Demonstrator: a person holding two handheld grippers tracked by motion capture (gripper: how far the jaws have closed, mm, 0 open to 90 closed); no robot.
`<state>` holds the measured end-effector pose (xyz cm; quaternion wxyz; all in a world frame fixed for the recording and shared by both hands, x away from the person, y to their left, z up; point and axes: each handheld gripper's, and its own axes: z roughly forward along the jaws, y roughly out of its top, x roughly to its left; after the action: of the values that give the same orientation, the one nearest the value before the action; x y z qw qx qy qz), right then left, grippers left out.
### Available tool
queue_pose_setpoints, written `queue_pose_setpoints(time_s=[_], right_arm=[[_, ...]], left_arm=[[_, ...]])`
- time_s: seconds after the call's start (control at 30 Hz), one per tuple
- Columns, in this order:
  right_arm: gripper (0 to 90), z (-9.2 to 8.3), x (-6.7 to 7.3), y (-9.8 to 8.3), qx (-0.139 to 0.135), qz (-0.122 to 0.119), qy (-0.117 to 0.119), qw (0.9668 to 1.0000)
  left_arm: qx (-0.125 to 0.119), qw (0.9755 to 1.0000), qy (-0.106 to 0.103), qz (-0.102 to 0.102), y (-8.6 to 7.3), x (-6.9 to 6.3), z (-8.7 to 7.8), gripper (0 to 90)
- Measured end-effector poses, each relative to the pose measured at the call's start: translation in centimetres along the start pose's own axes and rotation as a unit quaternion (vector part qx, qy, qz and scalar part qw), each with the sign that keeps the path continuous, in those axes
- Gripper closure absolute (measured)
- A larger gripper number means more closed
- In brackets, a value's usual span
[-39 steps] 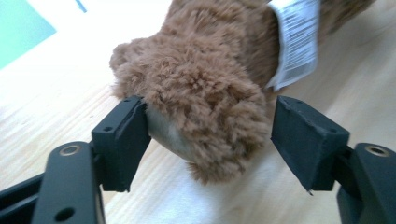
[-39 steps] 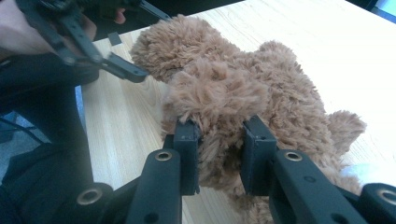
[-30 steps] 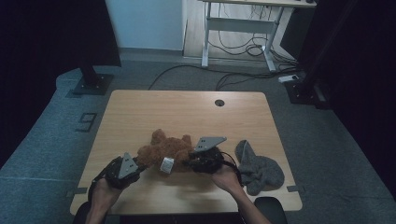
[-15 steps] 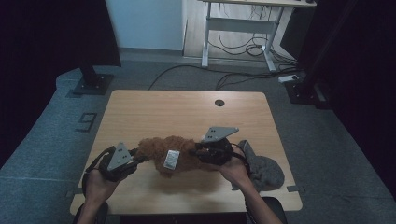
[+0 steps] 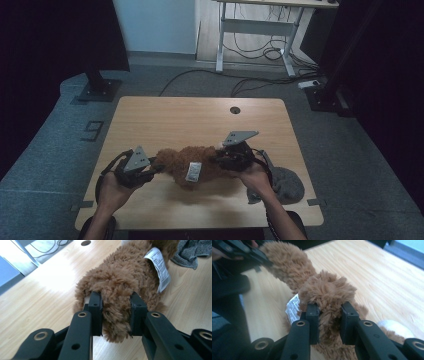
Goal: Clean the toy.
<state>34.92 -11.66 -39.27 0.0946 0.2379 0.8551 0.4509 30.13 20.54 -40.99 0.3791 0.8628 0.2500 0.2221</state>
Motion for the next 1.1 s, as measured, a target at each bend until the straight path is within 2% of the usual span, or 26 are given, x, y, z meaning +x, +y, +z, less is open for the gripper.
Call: queue_pose_setpoints(time_s=[0.13, 0.3, 0.5, 0.63, 0.73, 0.83, 0.9, 1.1], right_arm=[[71.3, 0.8, -0.4, -0.9, 0.014, -0.001, -0.007, 0.9999], [68.3, 0.8, -0.9, -1.6, 0.011, 0.008, -0.006, 0.9999], [57.1, 0.3, -1.5, -2.1, 0.004, 0.021, -0.009, 0.9997], [49.9, -0.5, -2.1, -2.6, 0.0, 0.028, -0.028, 0.9992], [47.8, -1.2, -2.4, -3.2, 0.001, 0.031, -0.04, 0.9987], [45.5, -1.8, -2.7, -4.3, 0.013, 0.034, -0.055, 0.9978], [44.0, -2.1, -3.0, -5.3, 0.028, 0.033, -0.074, 0.9963], [38.9, -2.8, -4.0, -7.9, 0.041, 0.049, -0.108, 0.9921]], left_arm=[[0.003, 1.0, -0.005, 0.005, 0.1, -0.2, 0.6, 68.8], [0.0, 0.9999, -0.009, 0.006, 0.6, -0.4, 0.7, 69.0], [0.0, 0.9999, -0.013, -0.001, 1.2, -0.4, 0.8, 69.6], [0.003, 0.9998, -0.018, -0.007, 1.3, -0.3, 0.9, 69.7], [0.001, 0.9998, -0.019, -0.009, 1.2, -0.3, 0.8, 69.7], [0.001, 0.9997, -0.021, -0.01, 1.2, -0.3, 0.8, 69.7], [0.0, 0.9997, -0.021, -0.011, 1.2, -0.3, 0.8, 69.7], [0.001, 0.9996, -0.024, -0.012, 1.2, -0.3, 0.8, 69.7]])
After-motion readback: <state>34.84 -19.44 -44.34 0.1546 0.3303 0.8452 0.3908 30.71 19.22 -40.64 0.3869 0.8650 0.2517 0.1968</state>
